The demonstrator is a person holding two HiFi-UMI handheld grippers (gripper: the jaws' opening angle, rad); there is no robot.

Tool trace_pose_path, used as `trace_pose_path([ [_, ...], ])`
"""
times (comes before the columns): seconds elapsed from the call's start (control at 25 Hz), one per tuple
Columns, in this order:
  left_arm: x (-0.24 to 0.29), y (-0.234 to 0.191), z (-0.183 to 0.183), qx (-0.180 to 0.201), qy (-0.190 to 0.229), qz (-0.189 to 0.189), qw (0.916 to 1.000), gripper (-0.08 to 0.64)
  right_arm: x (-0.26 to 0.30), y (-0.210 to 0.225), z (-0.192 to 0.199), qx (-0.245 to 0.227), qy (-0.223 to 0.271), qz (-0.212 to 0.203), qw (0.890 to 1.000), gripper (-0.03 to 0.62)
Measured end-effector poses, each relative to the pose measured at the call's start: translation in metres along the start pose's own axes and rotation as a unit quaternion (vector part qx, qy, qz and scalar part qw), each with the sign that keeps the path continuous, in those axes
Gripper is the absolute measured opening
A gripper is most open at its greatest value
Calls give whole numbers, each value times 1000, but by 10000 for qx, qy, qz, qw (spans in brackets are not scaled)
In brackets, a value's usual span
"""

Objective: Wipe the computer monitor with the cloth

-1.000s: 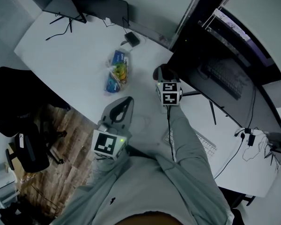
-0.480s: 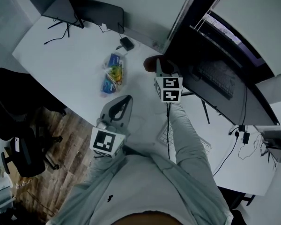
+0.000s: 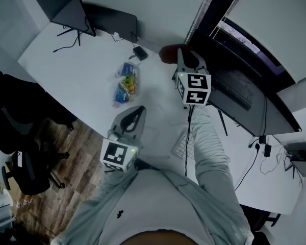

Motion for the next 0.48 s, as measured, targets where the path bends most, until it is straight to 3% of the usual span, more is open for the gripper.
trace_pose_path([
  [0.48, -19, -2, -12, -2, 35, -217, 9998, 20, -9, 2, -73, 13, 593, -19, 9982, 37],
])
Point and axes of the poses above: the fingertips, and each gripper's own axes: x forward along the fingers, y to its right, z out of its underside, the point moved 1 cm from there along -x, backward along the fingers, and after that the axes turned 10 degrees about x, right-handed, at the moved point
